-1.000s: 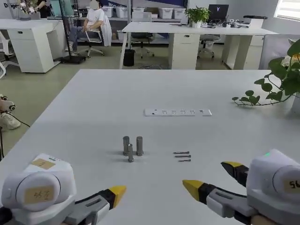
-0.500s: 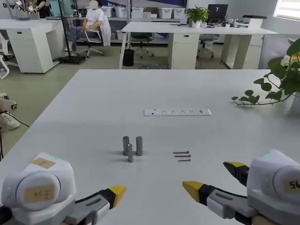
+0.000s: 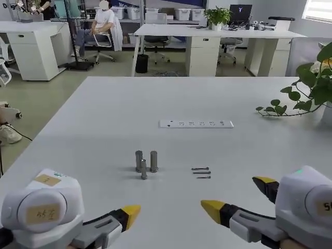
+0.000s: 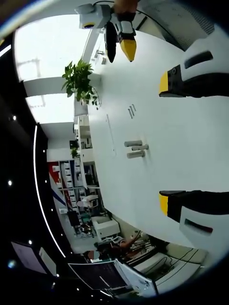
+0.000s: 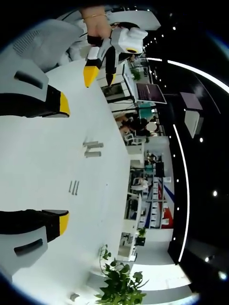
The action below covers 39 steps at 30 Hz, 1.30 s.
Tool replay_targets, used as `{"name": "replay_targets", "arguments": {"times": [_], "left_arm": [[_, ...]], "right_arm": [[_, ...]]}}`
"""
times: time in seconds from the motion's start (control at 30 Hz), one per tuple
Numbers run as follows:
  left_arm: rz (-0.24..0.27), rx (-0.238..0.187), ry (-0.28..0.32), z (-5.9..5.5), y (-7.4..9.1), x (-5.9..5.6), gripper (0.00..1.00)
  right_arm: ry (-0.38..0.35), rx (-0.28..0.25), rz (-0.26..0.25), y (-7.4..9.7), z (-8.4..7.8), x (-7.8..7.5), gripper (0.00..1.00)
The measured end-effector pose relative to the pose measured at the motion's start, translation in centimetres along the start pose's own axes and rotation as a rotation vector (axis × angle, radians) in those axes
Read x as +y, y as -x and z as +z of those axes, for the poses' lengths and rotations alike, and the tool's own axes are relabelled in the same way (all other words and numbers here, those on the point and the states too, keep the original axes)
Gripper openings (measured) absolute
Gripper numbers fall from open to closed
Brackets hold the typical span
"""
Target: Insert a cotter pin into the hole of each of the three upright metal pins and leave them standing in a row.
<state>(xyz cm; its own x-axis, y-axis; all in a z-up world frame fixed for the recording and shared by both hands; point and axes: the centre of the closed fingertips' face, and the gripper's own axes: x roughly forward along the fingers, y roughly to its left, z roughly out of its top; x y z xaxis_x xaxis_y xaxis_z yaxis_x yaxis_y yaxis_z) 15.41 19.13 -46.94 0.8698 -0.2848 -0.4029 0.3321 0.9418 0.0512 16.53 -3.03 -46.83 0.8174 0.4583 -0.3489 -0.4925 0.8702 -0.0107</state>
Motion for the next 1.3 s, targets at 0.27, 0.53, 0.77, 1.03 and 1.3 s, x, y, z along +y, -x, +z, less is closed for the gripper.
{"name": "replay_targets", "arguments": {"times": [0.27,0.53,0.77,1.03,1.3], "left_arm": [[-0.010,-0.001,0.003,0.08,-0.02,-0.21,0.80],[-0.016,-0.004,0.004,0.11,-0.08,-0.39,0.81],[-0.018,-0.001,0.008,-0.01,-0.11,-0.37,0.82],[-0.024,0.000,0.007,-0.15,-0.29,-0.44,0.82],[-0.028,0.001,0.006,-0.23,-0.41,-0.47,0.81]], "right_arm": [[0.006,0.004,-0.021,0.04,-0.31,-0.49,0.83],[0.004,0.015,-0.030,-0.05,-0.50,-0.72,0.85],[0.014,0.021,-0.023,-0.18,-0.62,-0.64,0.86],[0.025,0.008,-0.020,-0.16,-0.16,-0.51,0.90],[0.022,0.019,-0.013,-0.41,-0.46,-0.45,0.93]]}}
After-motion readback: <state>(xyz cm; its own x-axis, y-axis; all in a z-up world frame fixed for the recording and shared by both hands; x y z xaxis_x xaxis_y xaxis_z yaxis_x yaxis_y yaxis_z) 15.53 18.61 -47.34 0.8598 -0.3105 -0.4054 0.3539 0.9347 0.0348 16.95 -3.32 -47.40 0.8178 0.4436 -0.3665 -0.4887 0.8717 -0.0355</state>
